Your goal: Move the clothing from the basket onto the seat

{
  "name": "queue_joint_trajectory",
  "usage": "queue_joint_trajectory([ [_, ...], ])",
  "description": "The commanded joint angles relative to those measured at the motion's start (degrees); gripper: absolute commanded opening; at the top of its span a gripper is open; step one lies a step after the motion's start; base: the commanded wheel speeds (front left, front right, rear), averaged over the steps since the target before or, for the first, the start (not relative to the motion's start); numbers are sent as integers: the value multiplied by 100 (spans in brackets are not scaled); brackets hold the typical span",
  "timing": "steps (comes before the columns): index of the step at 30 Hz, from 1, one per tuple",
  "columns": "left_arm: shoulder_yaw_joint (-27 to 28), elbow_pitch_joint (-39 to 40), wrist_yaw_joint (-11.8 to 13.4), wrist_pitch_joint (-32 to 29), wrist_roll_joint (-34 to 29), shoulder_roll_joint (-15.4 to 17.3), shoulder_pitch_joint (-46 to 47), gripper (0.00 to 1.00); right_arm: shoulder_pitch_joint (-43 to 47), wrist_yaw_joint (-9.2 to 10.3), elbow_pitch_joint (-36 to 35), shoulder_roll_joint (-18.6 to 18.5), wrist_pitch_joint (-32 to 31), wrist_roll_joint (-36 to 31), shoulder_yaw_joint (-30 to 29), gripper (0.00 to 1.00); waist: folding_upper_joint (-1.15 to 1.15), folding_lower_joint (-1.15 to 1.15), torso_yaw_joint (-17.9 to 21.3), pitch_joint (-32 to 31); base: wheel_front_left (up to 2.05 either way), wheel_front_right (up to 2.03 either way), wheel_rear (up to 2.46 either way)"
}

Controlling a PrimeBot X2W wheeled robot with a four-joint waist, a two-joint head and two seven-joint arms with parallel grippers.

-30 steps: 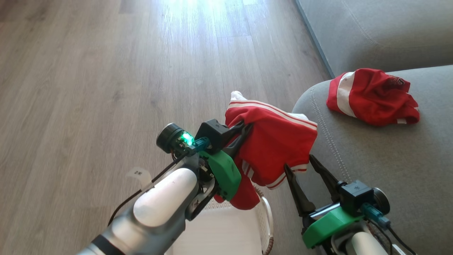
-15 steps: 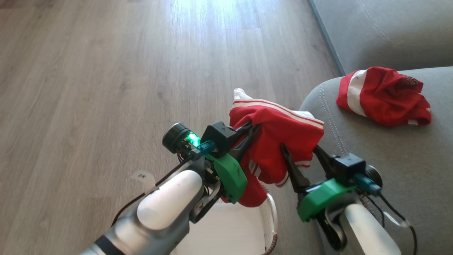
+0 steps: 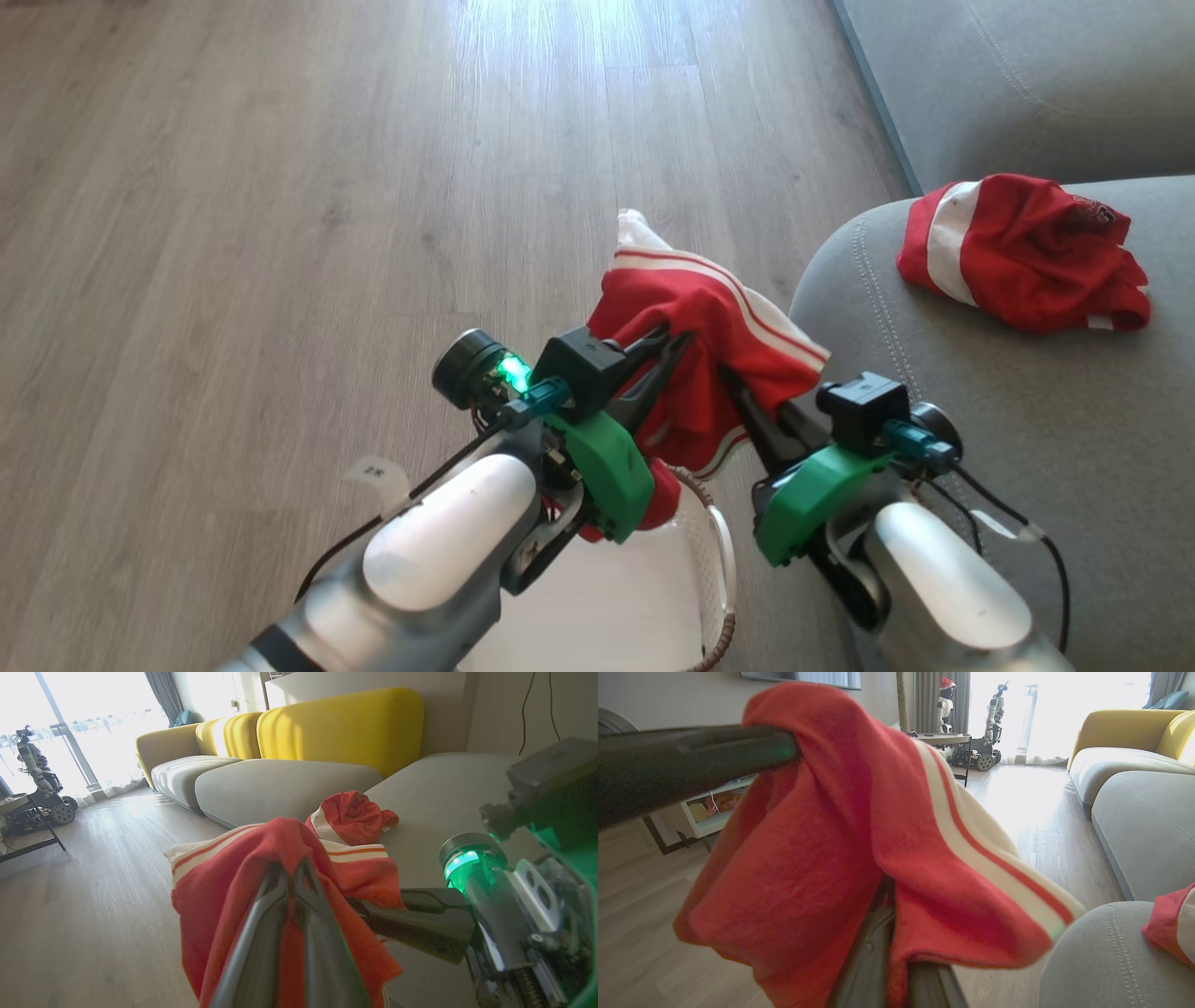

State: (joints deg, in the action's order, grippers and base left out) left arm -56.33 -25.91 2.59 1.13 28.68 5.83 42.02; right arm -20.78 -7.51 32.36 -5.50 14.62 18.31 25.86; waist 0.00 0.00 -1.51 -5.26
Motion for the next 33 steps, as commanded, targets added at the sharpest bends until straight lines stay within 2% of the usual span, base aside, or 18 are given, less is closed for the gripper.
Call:
queue_joint_trajectory([
  [1, 238, 149, 45, 57, 32, 100, 194, 0, -295, 2, -155, 10, 35, 14, 21, 0, 0, 0, 15, 4, 0, 0, 0],
  [5, 315, 62, 124, 126, 91, 174, 120, 0, -320, 2, -260, -53, 36, -88, -211, 0, 0, 0, 133, 34, 0, 0, 0],
  [6, 328, 34, 137, 151, 102, 190, 99, 7, -318, 2, -291, -70, 37, -124, -268, 0, 0, 0, 171, 42, 0, 0, 0],
  [7, 342, 9, 149, 175, 119, 200, 76, 23, -315, 2, -328, -93, 37, -161, -340, 0, 0, 0, 213, 49, 0, 0, 0],
  [9, 362, -44, 173, 229, 141, 216, 36, 42, -305, 2, -405, -136, 37, -232, -485, 0, 0, 0, 306, 66, 0, 0, 0],
  [10, 375, -70, 187, 270, 148, 222, 20, 73, -302, 2, -442, -161, 37, -273, -552, 0, 0, 0, 359, 75, 0, 0, 0],
  [11, 384, -96, 195, 307, 158, 224, 1, 100, -297, 2, -484, -180, 37, -314, -619, 0, 0, 0, 413, 82, 0, 0, 0],
  [22, 403, -311, 216, 611, 260, 206, -174, 100, -267, 2, -947, -463, 30, -690, -1162, 0, 0, 0, 1245, 184, 0, 0, 0],
  [33, 312, -323, 220, 734, 242, 206, -205, 100, -277, 2, -1572, -675, -278, -882, -1561, 0, 0, 0, 2156, 421, 0, 0, 0],
])
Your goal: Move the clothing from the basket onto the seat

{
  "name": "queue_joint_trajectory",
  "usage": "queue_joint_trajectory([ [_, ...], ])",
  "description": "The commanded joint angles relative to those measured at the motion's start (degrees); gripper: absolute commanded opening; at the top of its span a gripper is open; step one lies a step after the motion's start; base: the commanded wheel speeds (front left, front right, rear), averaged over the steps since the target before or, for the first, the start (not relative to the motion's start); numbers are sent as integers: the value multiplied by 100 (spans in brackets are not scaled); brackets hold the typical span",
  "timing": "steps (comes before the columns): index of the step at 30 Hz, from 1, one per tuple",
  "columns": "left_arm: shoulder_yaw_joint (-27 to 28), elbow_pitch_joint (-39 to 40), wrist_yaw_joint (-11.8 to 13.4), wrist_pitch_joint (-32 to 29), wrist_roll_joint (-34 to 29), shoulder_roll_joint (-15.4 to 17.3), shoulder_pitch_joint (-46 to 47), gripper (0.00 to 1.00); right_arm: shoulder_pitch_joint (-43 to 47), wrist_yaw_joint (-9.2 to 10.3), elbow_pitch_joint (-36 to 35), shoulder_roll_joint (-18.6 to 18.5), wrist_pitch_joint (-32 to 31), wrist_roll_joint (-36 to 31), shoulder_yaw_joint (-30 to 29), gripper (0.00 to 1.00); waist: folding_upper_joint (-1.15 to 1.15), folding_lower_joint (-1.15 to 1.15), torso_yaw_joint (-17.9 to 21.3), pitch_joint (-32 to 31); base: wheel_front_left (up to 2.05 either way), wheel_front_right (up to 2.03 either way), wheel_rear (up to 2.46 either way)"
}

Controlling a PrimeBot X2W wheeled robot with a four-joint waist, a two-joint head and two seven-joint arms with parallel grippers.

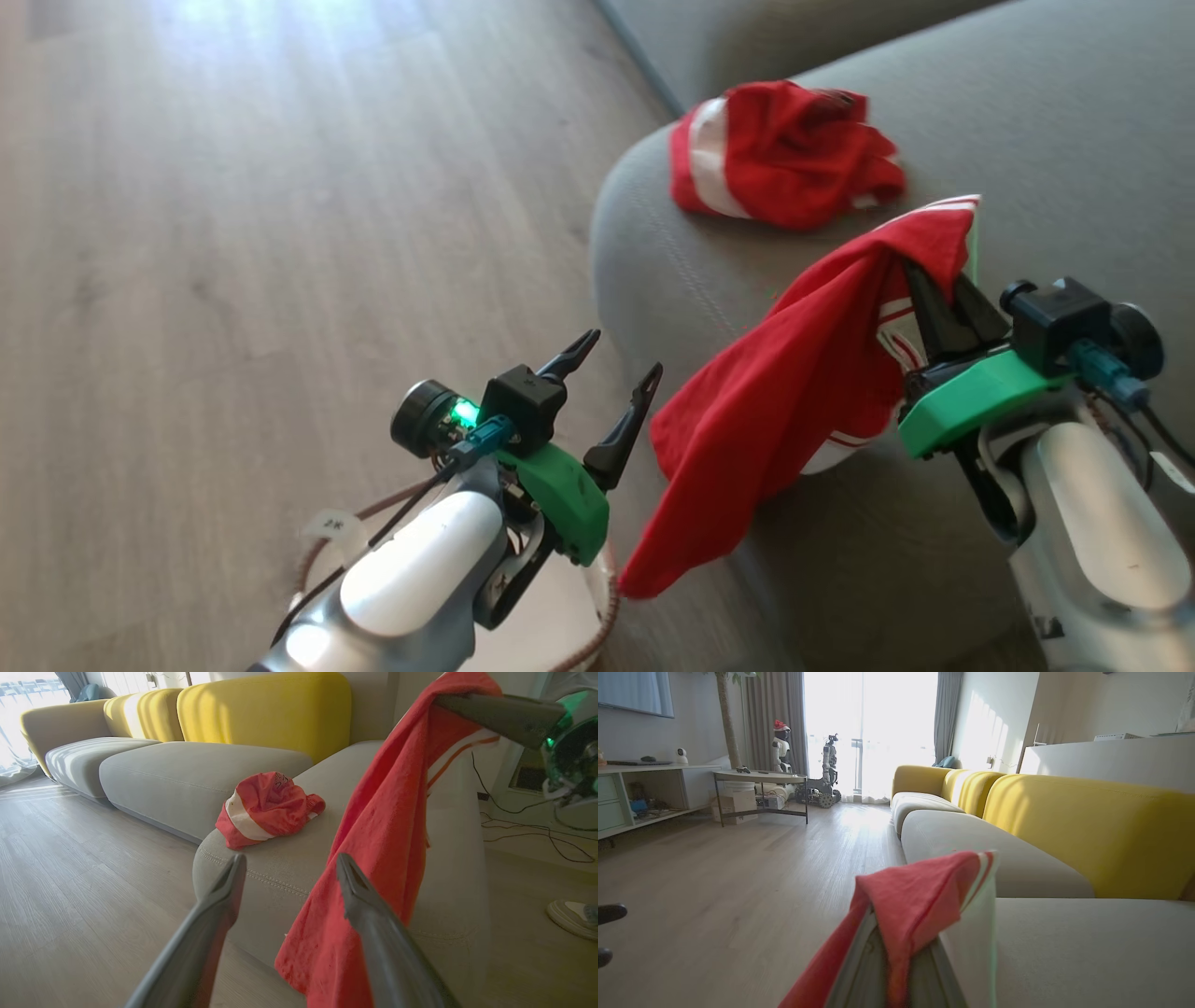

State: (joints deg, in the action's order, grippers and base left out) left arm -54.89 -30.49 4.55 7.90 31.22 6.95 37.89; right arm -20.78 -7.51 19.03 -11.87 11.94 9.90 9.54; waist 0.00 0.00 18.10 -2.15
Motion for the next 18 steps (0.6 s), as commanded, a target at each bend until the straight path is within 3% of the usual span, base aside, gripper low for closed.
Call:
queue_joint_trajectory([
  [1, 150, 128, 16, 58, -18, 93, 210, 100, -293, 2, -275, -35, -36, -45, 83, 0, 0, 0, 243, 135, 0, 0, 0],
  [9, 58, 72, 1, 87, -45, 57, 233, 100, -623, 2, -305, -64, -196, 6, 299, 0, 0, 0, 336, 272, 0, 0, 0],
  [18, 18, 75, 56, 184, -9, -20, 191, 100, -2085, 2, 258, -495, -260, 40, 371, 0, 0, 0, -189, 489, 0, 0, 0],
])
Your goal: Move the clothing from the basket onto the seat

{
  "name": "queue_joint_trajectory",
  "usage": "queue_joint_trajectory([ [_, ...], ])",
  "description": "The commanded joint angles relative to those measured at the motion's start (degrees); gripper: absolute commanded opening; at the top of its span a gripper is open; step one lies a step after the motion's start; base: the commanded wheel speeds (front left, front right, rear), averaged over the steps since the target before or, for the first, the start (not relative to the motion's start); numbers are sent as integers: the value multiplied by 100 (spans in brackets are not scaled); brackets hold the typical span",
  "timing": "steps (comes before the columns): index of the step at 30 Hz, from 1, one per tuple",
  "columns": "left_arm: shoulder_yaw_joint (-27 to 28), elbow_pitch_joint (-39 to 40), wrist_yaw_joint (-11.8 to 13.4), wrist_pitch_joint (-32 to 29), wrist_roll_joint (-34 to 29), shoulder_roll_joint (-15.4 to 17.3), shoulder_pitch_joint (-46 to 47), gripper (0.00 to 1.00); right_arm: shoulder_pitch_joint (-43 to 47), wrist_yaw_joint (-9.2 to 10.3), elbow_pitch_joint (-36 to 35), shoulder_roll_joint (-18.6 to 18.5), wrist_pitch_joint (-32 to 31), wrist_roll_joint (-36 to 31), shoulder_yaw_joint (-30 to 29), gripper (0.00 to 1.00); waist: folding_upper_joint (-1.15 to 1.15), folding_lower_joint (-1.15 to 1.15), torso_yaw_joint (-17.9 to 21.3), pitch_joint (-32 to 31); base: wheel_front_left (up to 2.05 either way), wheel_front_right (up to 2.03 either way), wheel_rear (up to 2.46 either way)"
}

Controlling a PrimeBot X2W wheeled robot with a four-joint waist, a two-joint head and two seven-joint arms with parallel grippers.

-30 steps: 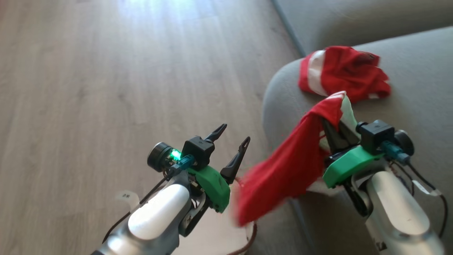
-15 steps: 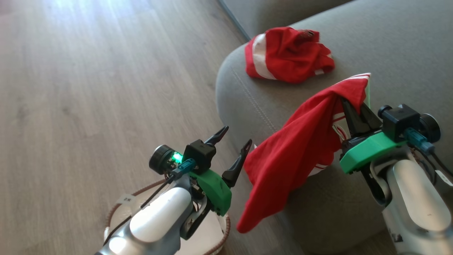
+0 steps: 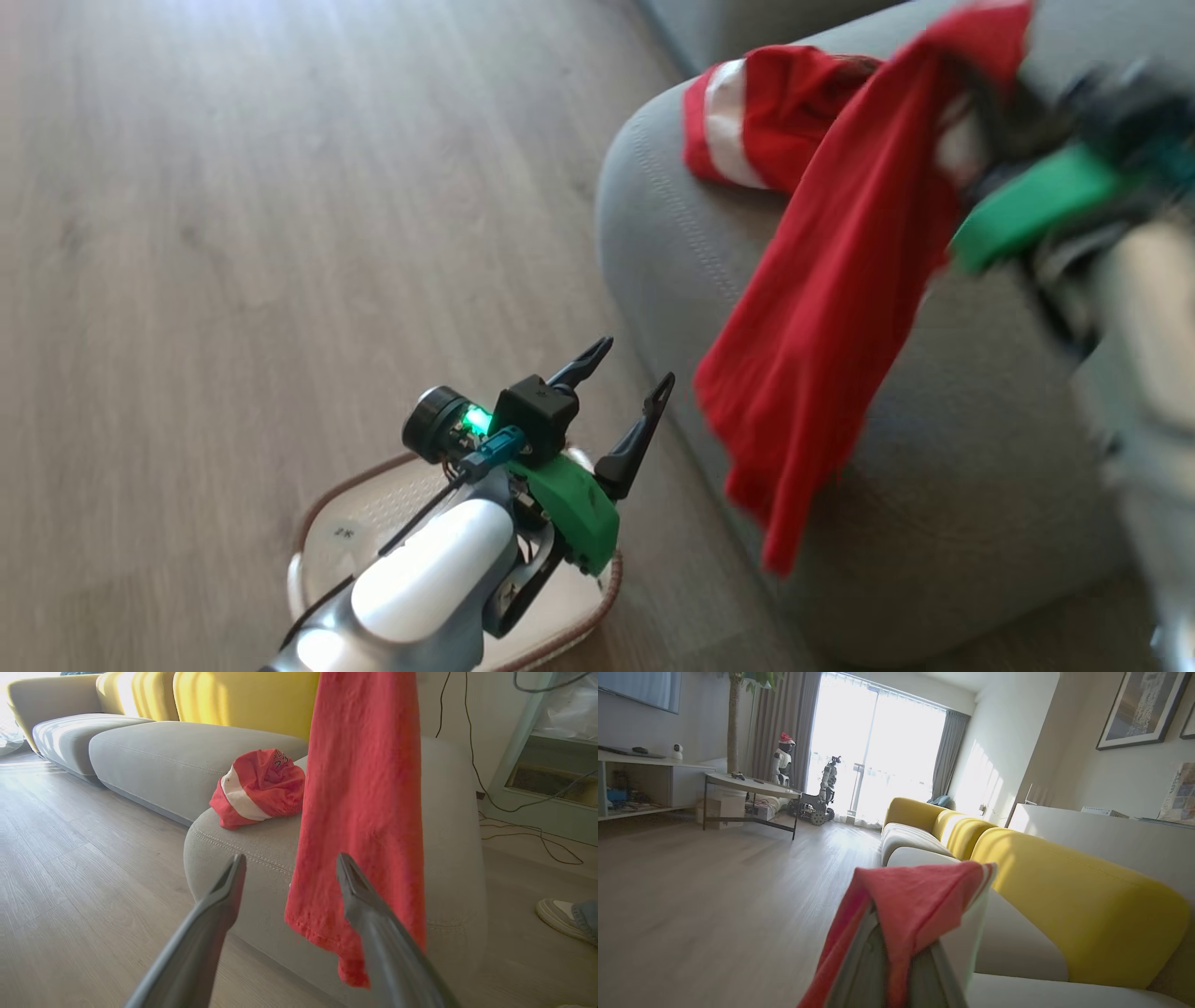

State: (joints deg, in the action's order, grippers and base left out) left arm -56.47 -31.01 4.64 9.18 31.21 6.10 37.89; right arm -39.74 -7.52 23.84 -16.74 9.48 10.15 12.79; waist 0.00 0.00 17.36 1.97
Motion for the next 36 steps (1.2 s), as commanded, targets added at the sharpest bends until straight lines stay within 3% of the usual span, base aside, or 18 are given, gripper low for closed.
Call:
queue_joint_trajectory([
  [1, 166, 145, 60, 66, -14, 57, 194, 100, -395, 3, -111, -61, -23, 1, -65, 0, 0, 0, -212, 131, 0, 0, 0],
  [13, -28, 518, 158, 24, -244, 48, 452, 100, -2629, 3, 1009, -910, -138, -780, -992, 0, 0, 0, -1305, 1031, 0, 0, 0],
  [22, -137, 941, 219, -68, -439, 79, 756, 100, -3621, 3, 1693, -1412, 57, -1593, -1926, 0, 0, 0, -1761, 1697, 0, 0, 0],
  [30, -192, 1221, 270, -238, -523, 120, 939, 100, -3612, 3, 2419, -1321, 99, -2273, -2679, 0, 0, 0, -1901, 2215, 0, 0, 0],
  [36, -235, 1347, 294, -278, -577, 165, 1022, 100, -3170, 3, 2984, -967, 189, -2830, -3471, 0, 0, 0, -1919, 2510, 0, 0, 0],
])
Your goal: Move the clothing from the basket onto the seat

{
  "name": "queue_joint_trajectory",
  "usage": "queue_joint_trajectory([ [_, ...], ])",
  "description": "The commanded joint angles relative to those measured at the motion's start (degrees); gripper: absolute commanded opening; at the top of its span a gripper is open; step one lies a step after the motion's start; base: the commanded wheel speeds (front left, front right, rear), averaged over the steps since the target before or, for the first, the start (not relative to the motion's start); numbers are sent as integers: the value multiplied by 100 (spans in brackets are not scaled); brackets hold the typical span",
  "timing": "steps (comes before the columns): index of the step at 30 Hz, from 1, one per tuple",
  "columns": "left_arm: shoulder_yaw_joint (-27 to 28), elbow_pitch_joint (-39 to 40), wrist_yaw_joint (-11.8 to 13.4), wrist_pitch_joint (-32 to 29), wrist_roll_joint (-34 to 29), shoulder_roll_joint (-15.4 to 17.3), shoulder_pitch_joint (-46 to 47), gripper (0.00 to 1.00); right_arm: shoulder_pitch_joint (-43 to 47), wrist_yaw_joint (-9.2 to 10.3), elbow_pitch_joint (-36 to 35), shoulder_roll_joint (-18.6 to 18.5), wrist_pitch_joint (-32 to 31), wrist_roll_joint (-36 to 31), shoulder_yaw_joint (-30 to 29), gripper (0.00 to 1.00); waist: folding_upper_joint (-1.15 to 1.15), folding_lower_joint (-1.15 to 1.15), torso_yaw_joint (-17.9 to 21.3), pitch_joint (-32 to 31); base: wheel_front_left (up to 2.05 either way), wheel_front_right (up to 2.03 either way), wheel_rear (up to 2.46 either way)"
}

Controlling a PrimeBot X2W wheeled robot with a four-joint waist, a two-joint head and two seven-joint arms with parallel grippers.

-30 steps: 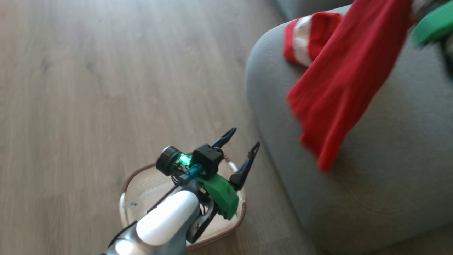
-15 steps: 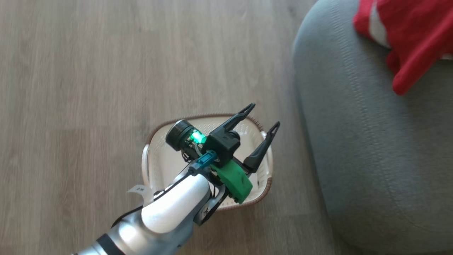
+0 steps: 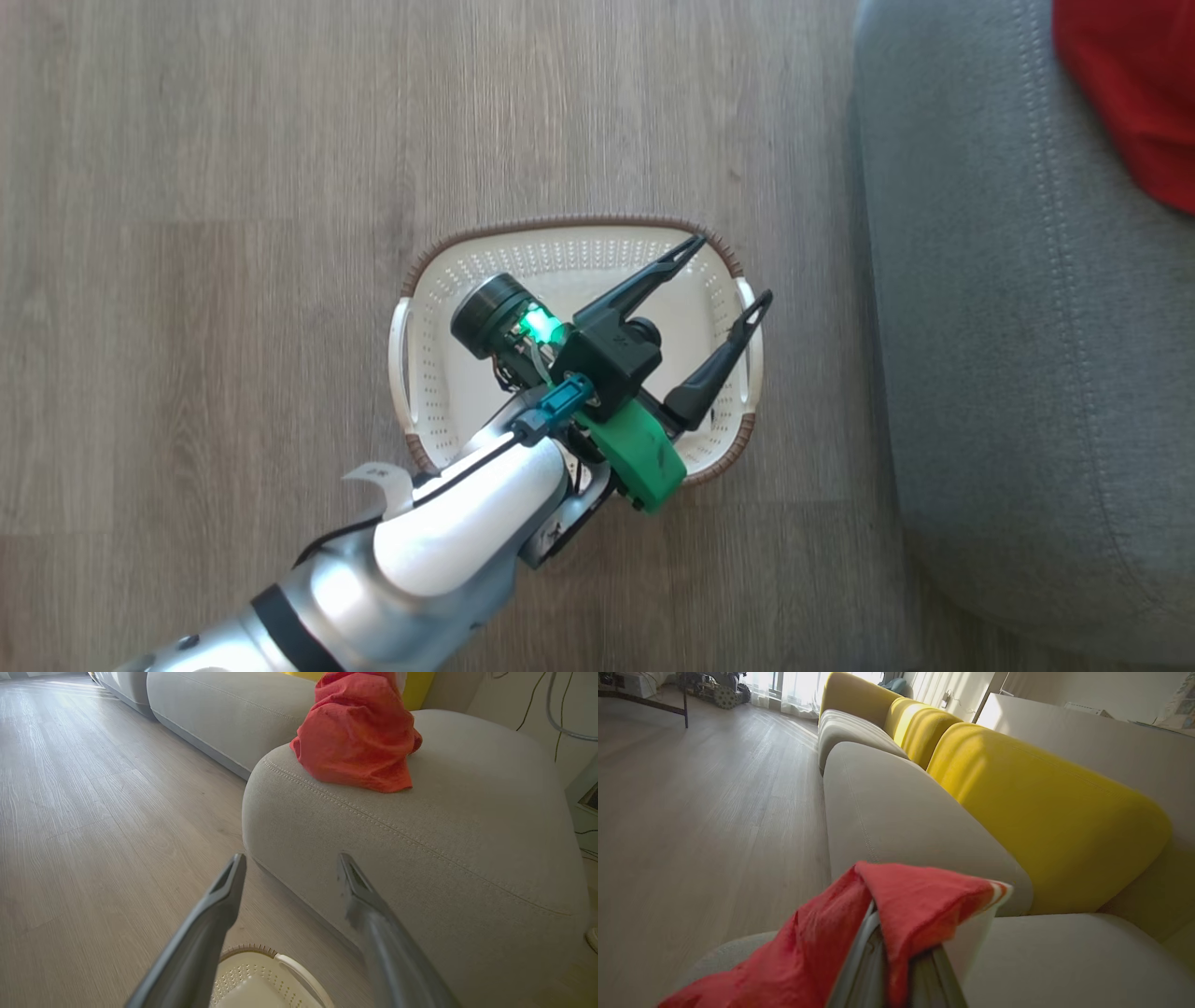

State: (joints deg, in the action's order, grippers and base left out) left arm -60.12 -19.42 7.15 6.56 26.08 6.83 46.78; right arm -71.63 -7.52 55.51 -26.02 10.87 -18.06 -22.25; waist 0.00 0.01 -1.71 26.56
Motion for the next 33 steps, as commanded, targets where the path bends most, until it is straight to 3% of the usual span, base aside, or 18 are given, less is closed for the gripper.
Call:
queue_joint_trajectory([
  [1, 118, 185, 46, -15, -65, 102, 135, 100, 220, 3, -39, 61, 65, -212, -219, 0, 0, -1, -8, 94, 0, 0, 0],
  [11, 104, 144, 69, 12, -35, 173, 140, 100, 713, 3, 237, 337, 17, -1058, -1175, 0, 0, -1, 59, 172, 0, 0, 0],
  [12, 105, 133, 73, 15, -30, 180, 140, 100, 738, 3, 259, 365, 37, -1104, -1238, 6, 0, -1, 76, 170, 0, 0, 0],
  [14, 114, 106, 86, 26, -19, 199, 137, 100, 770, 3, 337, 421, 72, -1184, -1324, 45, 0, -1, 117, 156, 0, 0, 0],
  [15, 131, 91, 101, 42, -7, 210, 130, 100, 788, 3, 391, 451, 85, -1222, -1352, 74, 0, -1, 143, 141, 0, 0, 0],
  [16, 154, 77, 115, 58, 12, 225, 121, 100, 814, 3, 424, 499, 108, -1257, -1380, 91, 0, -1, 177, 116, 0, 0, 0],
  [17, 174, 66, 127, 72, 30, 237, 115, 100, 847, 3, 460, 533, 128, -1288, -1406, 100, 0, -1, 205, 89, 0, 0, 0],
  [33, 456, -43, 330, 336, 361, 360, -178, 100, 1342, 3, 911, 749, 403, -1199, -1304, 100, 0, -1, 700, -784, 0, 0, 0],
])
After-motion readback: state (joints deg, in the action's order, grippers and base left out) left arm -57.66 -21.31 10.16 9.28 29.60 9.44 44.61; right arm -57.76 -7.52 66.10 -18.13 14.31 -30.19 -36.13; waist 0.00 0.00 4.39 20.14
